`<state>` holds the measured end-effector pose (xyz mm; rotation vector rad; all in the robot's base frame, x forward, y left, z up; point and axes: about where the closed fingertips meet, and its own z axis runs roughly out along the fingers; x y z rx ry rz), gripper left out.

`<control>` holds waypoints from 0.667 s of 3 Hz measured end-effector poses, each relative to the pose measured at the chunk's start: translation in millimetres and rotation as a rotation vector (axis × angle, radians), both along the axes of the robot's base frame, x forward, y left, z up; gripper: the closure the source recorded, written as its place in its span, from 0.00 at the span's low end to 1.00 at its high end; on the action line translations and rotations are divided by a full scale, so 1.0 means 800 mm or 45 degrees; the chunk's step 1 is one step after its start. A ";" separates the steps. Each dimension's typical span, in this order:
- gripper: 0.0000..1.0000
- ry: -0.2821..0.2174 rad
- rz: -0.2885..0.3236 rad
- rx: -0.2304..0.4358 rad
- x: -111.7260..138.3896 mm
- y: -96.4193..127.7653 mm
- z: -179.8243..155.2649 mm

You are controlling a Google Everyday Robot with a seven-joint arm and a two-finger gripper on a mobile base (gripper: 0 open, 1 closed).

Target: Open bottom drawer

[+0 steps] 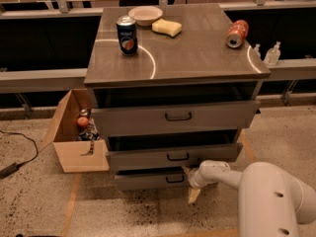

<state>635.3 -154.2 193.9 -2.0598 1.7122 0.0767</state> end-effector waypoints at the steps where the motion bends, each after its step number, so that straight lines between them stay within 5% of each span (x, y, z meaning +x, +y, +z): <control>1: 0.00 0.013 -0.008 -0.003 0.001 -0.001 -0.016; 2: 0.00 0.061 -0.008 0.002 -0.004 -0.001 -0.036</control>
Offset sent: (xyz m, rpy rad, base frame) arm -0.0029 -0.0046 -0.0440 0.0027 0.0894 -0.0103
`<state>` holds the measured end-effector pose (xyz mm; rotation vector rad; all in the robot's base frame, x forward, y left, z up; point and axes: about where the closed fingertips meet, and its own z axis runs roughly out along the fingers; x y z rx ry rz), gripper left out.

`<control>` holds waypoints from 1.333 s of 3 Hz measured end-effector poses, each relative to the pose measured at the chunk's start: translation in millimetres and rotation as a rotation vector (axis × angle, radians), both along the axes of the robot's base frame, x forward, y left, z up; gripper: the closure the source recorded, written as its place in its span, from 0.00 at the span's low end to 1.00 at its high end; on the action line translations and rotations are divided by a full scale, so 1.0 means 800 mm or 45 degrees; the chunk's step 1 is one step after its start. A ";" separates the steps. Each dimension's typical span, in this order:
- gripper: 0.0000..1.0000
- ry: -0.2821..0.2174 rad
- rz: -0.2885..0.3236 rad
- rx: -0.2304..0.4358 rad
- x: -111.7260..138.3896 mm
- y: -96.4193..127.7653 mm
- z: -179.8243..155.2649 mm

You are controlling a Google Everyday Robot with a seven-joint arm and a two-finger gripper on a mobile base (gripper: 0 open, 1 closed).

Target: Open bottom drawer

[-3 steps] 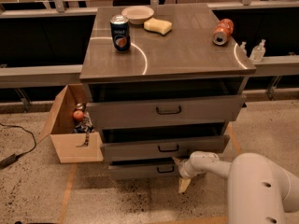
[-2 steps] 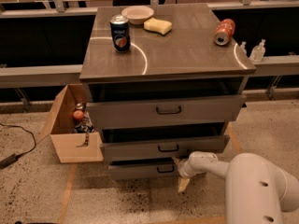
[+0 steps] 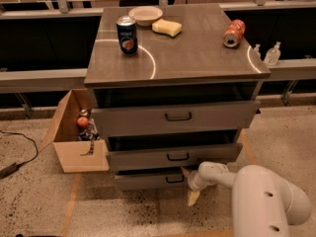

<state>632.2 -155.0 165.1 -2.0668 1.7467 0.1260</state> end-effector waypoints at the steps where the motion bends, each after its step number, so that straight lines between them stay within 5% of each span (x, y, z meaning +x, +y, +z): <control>1: 0.00 0.095 -0.003 0.008 -0.021 -0.003 -0.016; 4: 0.00 0.120 -0.002 0.010 -0.027 -0.003 -0.014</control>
Offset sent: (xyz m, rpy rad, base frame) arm -0.0889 0.0014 -0.0154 0.0209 0.3128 0.0532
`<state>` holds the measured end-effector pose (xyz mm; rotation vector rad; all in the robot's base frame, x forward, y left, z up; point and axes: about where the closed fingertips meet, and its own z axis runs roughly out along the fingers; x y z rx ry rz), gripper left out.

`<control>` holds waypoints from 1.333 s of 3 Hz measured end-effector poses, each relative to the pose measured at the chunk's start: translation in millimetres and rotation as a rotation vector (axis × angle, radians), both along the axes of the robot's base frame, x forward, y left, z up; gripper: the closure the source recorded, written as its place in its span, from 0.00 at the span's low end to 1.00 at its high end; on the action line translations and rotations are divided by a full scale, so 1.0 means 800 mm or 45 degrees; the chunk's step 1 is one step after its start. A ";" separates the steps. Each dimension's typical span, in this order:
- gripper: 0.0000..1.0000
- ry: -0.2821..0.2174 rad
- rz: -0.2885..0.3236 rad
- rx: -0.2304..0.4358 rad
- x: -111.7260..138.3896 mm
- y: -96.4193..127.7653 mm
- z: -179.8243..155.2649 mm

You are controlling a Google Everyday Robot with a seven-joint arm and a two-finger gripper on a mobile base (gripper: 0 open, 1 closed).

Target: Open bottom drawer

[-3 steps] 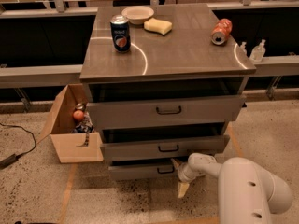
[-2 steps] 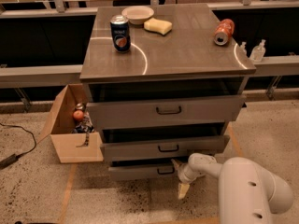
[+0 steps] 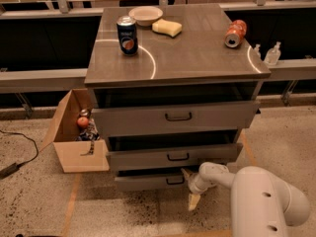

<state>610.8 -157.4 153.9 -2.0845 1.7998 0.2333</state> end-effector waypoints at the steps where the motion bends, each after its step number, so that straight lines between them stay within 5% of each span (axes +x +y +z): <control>1: 0.00 0.000 0.000 0.000 0.000 0.000 0.000; 4: 0.01 0.000 0.001 0.000 0.000 0.000 0.001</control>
Offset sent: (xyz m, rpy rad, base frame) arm -0.0593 0.0276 0.1940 -0.0998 0.2072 0.0623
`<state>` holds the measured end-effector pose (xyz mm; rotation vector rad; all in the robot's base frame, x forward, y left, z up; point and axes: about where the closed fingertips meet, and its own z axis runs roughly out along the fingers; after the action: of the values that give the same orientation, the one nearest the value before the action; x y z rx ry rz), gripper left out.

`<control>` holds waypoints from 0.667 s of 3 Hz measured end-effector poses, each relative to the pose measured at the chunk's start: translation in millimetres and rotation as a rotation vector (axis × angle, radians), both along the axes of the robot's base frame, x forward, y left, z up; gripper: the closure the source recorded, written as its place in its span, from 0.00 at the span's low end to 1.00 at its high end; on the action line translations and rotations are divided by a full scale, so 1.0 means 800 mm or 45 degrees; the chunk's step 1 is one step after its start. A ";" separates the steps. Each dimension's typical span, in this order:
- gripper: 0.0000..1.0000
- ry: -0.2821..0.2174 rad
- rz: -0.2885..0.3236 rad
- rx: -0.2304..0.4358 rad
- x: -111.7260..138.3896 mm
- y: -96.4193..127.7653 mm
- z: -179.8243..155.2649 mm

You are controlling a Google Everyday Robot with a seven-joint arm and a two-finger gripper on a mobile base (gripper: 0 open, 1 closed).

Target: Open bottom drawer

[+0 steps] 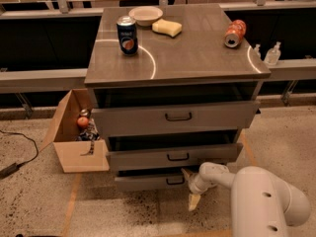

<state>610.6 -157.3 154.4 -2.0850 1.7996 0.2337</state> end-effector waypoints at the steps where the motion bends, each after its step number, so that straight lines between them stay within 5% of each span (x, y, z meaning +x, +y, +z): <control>1: 0.21 0.000 0.000 0.000 0.000 0.000 0.000; 2: 0.45 0.000 0.000 0.000 0.000 0.000 0.003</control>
Offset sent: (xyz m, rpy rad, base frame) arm 0.0272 0.0208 0.1661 -0.1907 -0.3782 0.0555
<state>610.6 -157.3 156.7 -2.0850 1.7995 0.2336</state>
